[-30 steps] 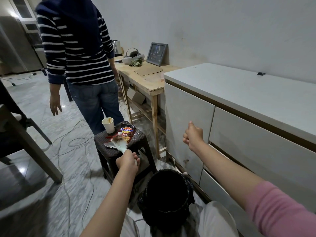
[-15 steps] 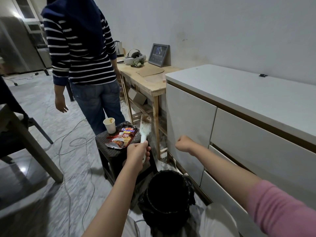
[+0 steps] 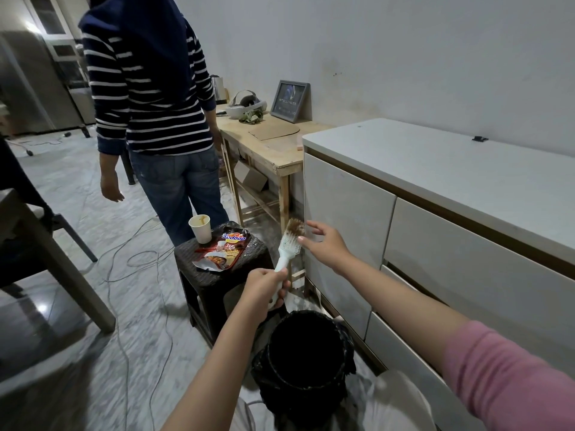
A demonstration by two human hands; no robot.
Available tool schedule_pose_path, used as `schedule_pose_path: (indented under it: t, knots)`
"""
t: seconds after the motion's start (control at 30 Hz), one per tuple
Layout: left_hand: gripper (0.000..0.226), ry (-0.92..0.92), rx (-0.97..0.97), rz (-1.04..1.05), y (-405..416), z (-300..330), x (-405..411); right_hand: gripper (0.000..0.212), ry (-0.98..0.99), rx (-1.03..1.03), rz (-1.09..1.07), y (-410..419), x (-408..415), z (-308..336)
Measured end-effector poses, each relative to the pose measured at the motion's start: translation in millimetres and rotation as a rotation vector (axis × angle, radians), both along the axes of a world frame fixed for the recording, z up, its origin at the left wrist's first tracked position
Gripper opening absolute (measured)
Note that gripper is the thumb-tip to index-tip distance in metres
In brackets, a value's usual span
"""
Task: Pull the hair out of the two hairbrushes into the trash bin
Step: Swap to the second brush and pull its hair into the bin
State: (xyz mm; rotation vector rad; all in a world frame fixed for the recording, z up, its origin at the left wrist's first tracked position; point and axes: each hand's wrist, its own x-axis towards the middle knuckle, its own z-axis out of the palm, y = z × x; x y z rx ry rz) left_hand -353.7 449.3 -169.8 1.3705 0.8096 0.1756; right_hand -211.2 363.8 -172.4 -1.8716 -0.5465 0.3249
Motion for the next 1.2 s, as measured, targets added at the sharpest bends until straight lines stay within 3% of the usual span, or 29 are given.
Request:
schedule_pose_path:
  t: [0.23,0.4,0.6,0.83,0.93,1.2]
  knots:
    - [0.009,-0.013,0.022,-0.048,3.1,-7.3,-2.9,0.017,-0.067,0.068,-0.237,6.2,5.4,-3.2]
    - [0.011,0.008,-0.052,0.019,6.5,-11.9,-1.8,0.003,-0.128,0.022,-0.221,5.0,4.6,-5.2]
    - [0.006,-0.038,-0.344,0.204,3.6,-18.4,3.5,0.006,-0.171,-0.010,-0.210,2.1,-2.0,-8.0]
    - [0.014,-0.088,-0.431,0.425,19.3,-21.7,5.3,0.017,-0.150,0.018,-0.208,-12.4,-4.5,-15.8]
    - [0.014,-0.089,-0.430,0.518,34.2,-25.7,0.4,0.028,-0.114,0.070,-0.259,-24.9,2.4,-21.9]
    - [0.015,-0.051,-0.290,0.600,37.8,-26.4,-5.7,0.022,0.051,0.138,-0.498,-49.7,19.5,-36.3]
